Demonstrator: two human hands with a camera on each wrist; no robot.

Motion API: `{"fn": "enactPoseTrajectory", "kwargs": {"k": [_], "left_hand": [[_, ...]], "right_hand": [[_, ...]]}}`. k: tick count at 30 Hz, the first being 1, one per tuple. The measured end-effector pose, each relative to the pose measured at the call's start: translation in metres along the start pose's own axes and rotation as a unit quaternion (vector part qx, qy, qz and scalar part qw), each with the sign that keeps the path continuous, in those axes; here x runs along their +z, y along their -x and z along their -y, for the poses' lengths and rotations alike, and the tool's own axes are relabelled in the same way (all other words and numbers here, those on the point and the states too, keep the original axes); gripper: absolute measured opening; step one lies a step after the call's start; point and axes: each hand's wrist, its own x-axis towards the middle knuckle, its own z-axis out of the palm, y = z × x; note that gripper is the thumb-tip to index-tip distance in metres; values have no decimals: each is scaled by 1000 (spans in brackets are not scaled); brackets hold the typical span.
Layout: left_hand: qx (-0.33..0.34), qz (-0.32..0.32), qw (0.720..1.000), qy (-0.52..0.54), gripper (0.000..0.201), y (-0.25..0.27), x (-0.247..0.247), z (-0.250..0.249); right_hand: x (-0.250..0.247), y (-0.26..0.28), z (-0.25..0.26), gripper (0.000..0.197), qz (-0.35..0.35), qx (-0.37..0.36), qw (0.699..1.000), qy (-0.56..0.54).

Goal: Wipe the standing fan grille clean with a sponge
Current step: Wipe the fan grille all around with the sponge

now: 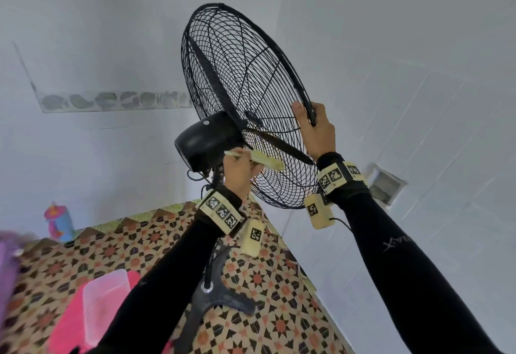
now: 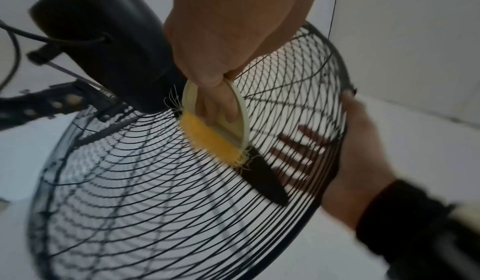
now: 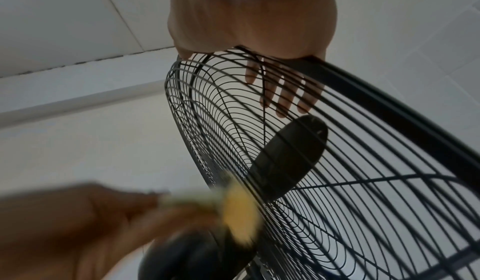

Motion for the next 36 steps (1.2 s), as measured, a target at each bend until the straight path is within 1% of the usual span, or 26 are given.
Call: {"fn": "enactPoseTrajectory", "kwargs": {"k": [2,4,5,6,7,9,11,13,15,17,18,19,21,23,24,25,27,29,31,32,34,36], "left_hand": [[15,-3,999,51,5,-3,5,-31],[19,-12,994,104,11,-6,8,-56],[18,-17,993,114,9,-6,9,-58],[18,-27,994,104,6,-3,9,-54],[12,-31,996,84,6,1,8,-43],[-15,-26,999,39,10,8,3,-13],[-30,-17,999,26,9,15,0,0],[-6,-6,999,34,7,16,3,-16],[25,-7,997,71,11,16,6,-49],[39,-13,993,115,17,19,9,-74],[41,-20,991,122,17,23,11,-79],[39,-25,992,115,14,26,12,-75],[27,-21,997,69,5,32,10,-47],[-18,0,1000,10,10,38,3,-13],[-36,8,999,-6,7,42,0,-1],[-41,12,999,-4,8,43,-2,4],[-8,13,999,29,14,39,0,-9],[26,17,997,64,15,36,4,-40],[38,21,996,83,17,36,8,-65],[39,18,996,79,18,36,9,-67],[11,14,999,38,15,39,8,-49],[-41,19,999,-1,8,43,3,-20]], "right_hand": [[0,-2,-1,59,-2,0,1000,-2],[2,-3,0,57,-6,2,1000,-4],[3,-3,1,56,-7,3,1000,-4],[3,-2,2,55,-8,2,1000,-5],[4,-1,3,55,-8,2,1000,-7],[3,2,5,53,-7,4,1000,-11],[0,4,5,54,6,2,1000,-10],[-7,5,-3,55,37,9,999,-18],[-12,8,-18,59,70,33,996,-34],[-12,15,-29,68,80,59,994,-45],[-11,18,-32,69,78,66,994,-48],[-10,21,-34,67,72,68,994,-51],[-8,24,-33,61,59,69,994,-61],[-7,25,-31,60,56,68,994,-68],[-7,25,-31,60,58,68,994,-69],[-8,26,-32,60,60,67,994,-70],[-9,26,-32,62,58,64,994,-70],[-8,26,-33,63,53,65,994,-73],[-6,25,-33,61,49,67,994,-71],[-5,26,-32,59,46,68,994,-70],[-5,26,-30,57,38,69,995,-70],[-4,25,-30,57,34,71,994,-71]]}}
